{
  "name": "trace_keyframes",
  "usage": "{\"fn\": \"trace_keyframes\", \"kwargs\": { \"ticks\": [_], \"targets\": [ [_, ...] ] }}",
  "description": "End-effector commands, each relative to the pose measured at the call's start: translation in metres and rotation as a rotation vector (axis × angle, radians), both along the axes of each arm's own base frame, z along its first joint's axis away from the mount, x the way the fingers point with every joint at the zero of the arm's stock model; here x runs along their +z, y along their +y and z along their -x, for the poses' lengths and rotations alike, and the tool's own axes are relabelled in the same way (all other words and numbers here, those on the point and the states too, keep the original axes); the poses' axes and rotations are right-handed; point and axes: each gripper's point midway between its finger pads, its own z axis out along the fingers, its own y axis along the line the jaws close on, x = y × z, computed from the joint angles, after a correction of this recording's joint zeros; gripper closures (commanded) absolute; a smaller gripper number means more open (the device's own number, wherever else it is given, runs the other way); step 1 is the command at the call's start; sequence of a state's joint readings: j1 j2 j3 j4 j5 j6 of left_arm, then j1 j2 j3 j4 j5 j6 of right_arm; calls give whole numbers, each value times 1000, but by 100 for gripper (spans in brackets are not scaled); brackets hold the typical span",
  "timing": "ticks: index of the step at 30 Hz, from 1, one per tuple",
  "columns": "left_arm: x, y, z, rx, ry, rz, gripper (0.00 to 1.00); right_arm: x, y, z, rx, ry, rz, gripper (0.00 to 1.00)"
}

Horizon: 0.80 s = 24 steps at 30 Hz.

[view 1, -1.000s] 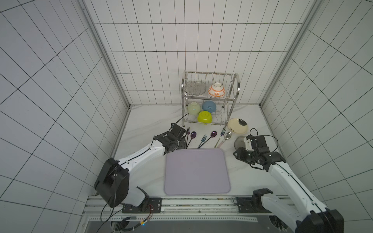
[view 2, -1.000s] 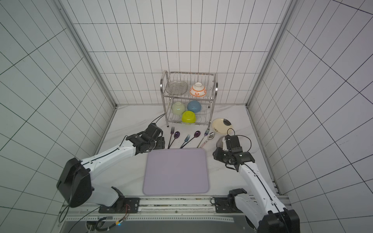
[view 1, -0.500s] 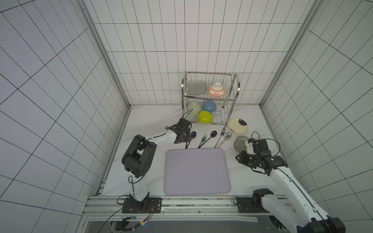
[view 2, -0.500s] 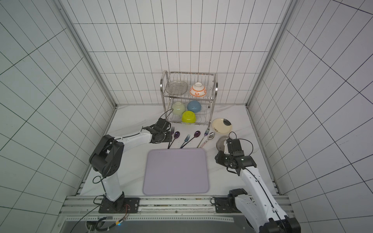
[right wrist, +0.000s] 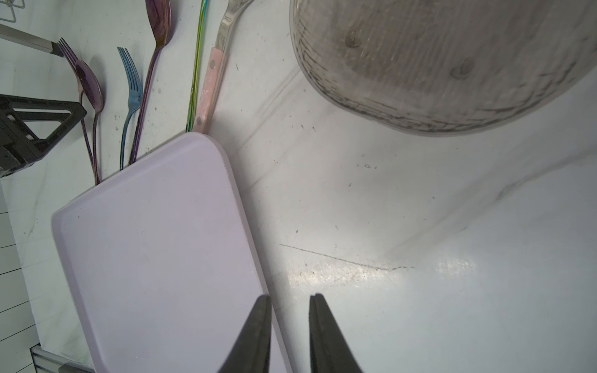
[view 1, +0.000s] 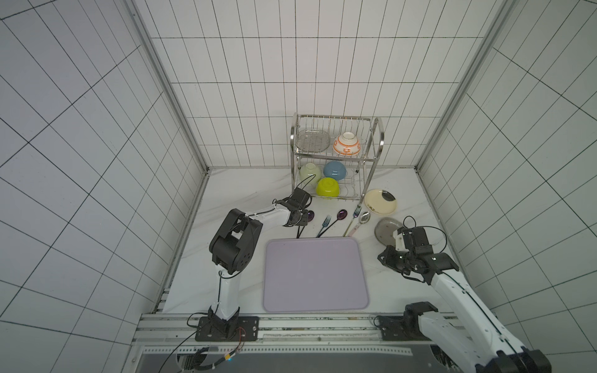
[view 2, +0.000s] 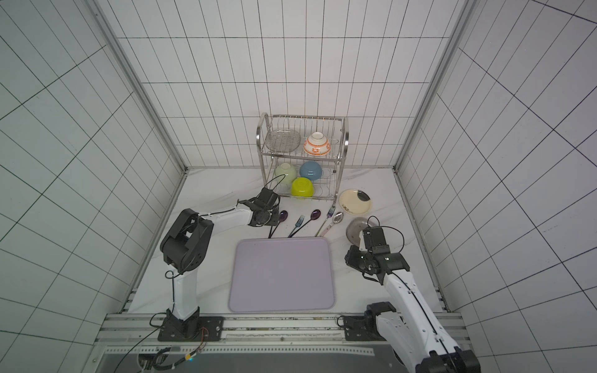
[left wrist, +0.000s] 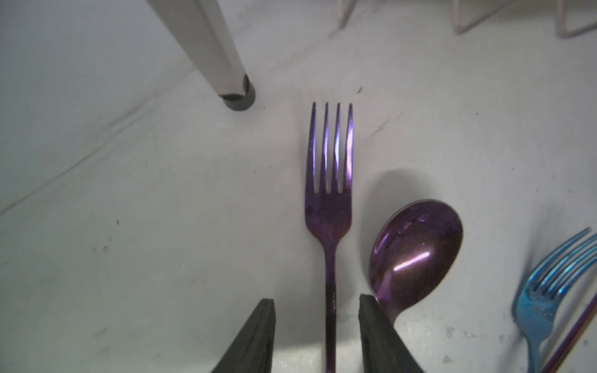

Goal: Set the spoon and fork side by side
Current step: Pick up the fork at the center of the board.

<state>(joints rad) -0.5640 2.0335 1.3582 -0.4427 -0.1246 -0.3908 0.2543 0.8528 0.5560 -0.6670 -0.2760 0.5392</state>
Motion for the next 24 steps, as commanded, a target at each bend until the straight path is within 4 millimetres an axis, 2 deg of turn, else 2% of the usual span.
{"fn": "trace_keyframes", "kwargs": {
  "ticks": [1, 7, 15, 18, 24],
  "targets": [
    [-12, 0, -3, -18, 6, -70, 61, -2, -4, 2, -24, 7, -1, 76],
    [-20, 14, 1, -5, 16, -136, 72, -2, -3, 0, -10, 11, 5, 77],
    [-26, 33, 7, -35, 21, -161, 99, -3, -3, 0, -17, 16, -1, 78],
    [-23, 47, 4, -8, 11, -173, 100, -4, -3, 0, -26, 15, -3, 78],
    [-15, 88, -5, 73, -5, -166, 100, -6, -4, 3, -47, 15, -11, 79]
  ]
}}
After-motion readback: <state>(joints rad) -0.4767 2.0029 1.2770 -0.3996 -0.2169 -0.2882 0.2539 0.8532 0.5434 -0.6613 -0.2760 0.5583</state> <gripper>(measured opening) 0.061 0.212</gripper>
